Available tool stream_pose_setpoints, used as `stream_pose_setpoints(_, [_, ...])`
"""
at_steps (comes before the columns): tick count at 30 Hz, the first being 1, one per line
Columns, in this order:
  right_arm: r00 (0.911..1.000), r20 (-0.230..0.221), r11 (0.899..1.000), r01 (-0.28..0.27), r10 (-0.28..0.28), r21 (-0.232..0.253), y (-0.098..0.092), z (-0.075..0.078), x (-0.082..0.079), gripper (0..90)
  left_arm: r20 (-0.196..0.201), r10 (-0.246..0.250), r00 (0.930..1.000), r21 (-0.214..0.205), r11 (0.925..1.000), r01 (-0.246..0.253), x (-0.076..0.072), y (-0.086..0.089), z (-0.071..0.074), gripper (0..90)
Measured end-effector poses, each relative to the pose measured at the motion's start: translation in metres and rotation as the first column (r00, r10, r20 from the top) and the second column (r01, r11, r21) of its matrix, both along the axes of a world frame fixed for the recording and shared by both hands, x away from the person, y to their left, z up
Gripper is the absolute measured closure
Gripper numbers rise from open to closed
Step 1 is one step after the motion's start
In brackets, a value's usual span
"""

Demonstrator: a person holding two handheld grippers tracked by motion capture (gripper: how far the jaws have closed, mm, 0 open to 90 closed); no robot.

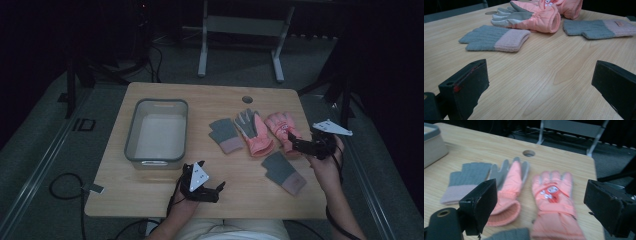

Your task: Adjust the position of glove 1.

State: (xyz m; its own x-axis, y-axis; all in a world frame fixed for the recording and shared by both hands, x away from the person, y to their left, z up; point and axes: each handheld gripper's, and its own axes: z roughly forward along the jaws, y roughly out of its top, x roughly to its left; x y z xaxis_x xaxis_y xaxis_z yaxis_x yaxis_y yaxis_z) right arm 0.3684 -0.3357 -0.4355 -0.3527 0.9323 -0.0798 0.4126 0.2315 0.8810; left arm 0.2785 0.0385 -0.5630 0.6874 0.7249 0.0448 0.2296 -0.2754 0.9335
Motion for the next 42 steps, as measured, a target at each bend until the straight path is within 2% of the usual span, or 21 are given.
stream_pose_setpoints(4, [0.9991, -0.008, 0.999, -0.041, 0.041, -0.007, 0.018, -0.001, 0.01, 13.6, -0.002, -0.001, 1.0, -0.003, 1.0, 0.001, 0.0, 0.0, 0.0, 0.4])
stream_pose_setpoints(10, [0.997, -0.014, 0.997, -0.076, 0.076, 0.0, 0.035, -0.003, 0.02, 14.8, -0.003, -0.005, 1.0, -0.002, 1.0, 0.005, 0.0, 0.0, 0.0, 0.4])
stream_pose_setpoints(13, [0.9947, -0.002, 0.995, -0.103, 0.103, 0.009, 0.051, -0.004, 0.024, 19.3, -0.007, -0.006, 1.0, -0.002, 1.0, 0.006, 0.001, 0.0, 0.0, 0.3])
stream_pose_setpoints(16, [0.9935, -0.003, 0.993, -0.114, 0.114, 0.008, 0.056, -0.005, 0.025, 20.0, -0.006, -0.007, 1.0, -0.002, 1.0, 0.007, 0.001, 0.0, 0.0, 0.3])
stream_pose_setpoints(17, [0.991, -0.005, 0.991, -0.134, 0.134, 0.004, 0.061, -0.005, 0.027, 20.5, -0.004, -0.008, 1.0, 0.0, 1.0, 0.008, 0.0, 0.0, 0.0, 0.3])
stream_pose_setpoints(18, [0.985, -0.018, 0.985, -0.172, 0.172, -0.004, 0.077, -0.009, 0.031, 21.7, -0.004, -0.009, 1.0, -0.001, 1.0, 0.009, 0.0, 0.0, 0.0, 0.3])
stream_pose_setpoints(22, [0.9817, -0.024, 0.982, -0.189, 0.189, -0.008, 0.085, -0.011, 0.035, 23.7, -0.005, -0.012, 0.9999, -0.003, 0.9999, 0.012, 0.0, 0.001, 0.0, 0.3])
stream_pose_setpoints(23, [0.9784, -0.028, 0.979, -0.205, 0.205, -0.005, 0.089, -0.012, 0.036, 23.9, -0.006, -0.017, 0.9998, -0.004, 0.9998, 0.017, 0.0, 0.001, 0.0, 0.3])
stream_pose_setpoints(24, [0.9724, -0.043, 0.973, -0.23, 0.229, -0.008, 0.101, -0.017, 0.041, 28.6, -0.008, -0.02, 0.9998, -0.004, 0.9998, 0.02, 0.0, 0.001, 0.0, 0.3])
stream_pose_setpoints(26, [0.9714, -0.045, 0.972, -0.234, 0.233, -0.012, 0.104, -0.019, 0.042, 31.1, -0.009, -0.022, 0.9997, -0.005, 0.9998, 0.022, 0.001, 0.001, 0.0, 0.3])
stream_pose_setpoints(28, [0.9631, -0.068, 0.965, -0.261, 0.26, -0.006, 0.118, -0.025, 0.048, 33.6, -0.01, -0.023, 0.9997, -0.007, 0.9997, 0.023, 0.001, 0.001, 0.0, 0.3])
stream_pose_setpoints(29, [0.9631, -0.068, 0.965, -0.261, 0.26, -0.006, 0.118, -0.025, 0.048, 33.6, -0.01, -0.022, 0.9997, -0.008, 0.9997, 0.022, 0.001, 0.001, 0.0, 0.3])
stream_pose_setpoints(32, [0.9537, -0.093, 0.958, -0.287, 0.286, -0.001, 0.133, -0.032, 0.057, 35.5, -0.009, -0.022, 0.9997, -0.008, 0.9997, 0.022, 0.0, 0.001, 0.0, 0.3])
stream_pose_setpoints(34, [0.9514, -0.099, 0.956, -0.293, 0.292, -0.002, 0.137, -0.034, 0.059, 35.6, -0.007, -0.022, 0.9997, -0.008, 0.9997, 0.022, 0.0, 0.001, 0.0, 0.3])
stream_pose_setpoints(35, [0.9467, -0.113, 0.953, -0.304, 0.302, -0.003, 0.144, -0.038, 0.064, 36.6, -0.005, -0.02, 0.9998, -0.007, 0.9998, 0.02, 0.0, 0.001, 0.0, 0.3])
stream_pose_setpoints(38, [0.9433, -0.123, 0.95, -0.312, 0.308, -0.014, 0.151, -0.043, 0.069, 37.7, -0.006, -0.021, 0.9998, -0.009, 0.9997, 0.021, 0.0, 0.001, 0.0, 0.3])
stream_pose_setpoints(40, [0.9379, -0.137, 0.946, -0.324, 0.319, -0.015, 0.156, -0.047, 0.074, 38.7, -0.007, -0.021, 0.9997, -0.015, 0.9997, 0.021, 0.0, 0.001, 0.0, 0.3])
stream_pose_setpoints(41, [0.9316, -0.161, 0.943, -0.332, 0.326, -0.012, 0.161, -0.051, 0.08, 40.9, -0.007, -0.021, 0.9998, -0.014, 0.9997, 0.021, 0.0, 0.001, 0.0, 0.4])
stream_pose_setpoints(42, [0.9316, -0.161, 0.943, -0.332, 0.326, -0.012, 0.161, -0.051, 0.08, 40.9, -0.006, -0.022, 0.9997, -0.013, 0.9997, 0.021, 0.0, 0.001, 0.0, 0.4])
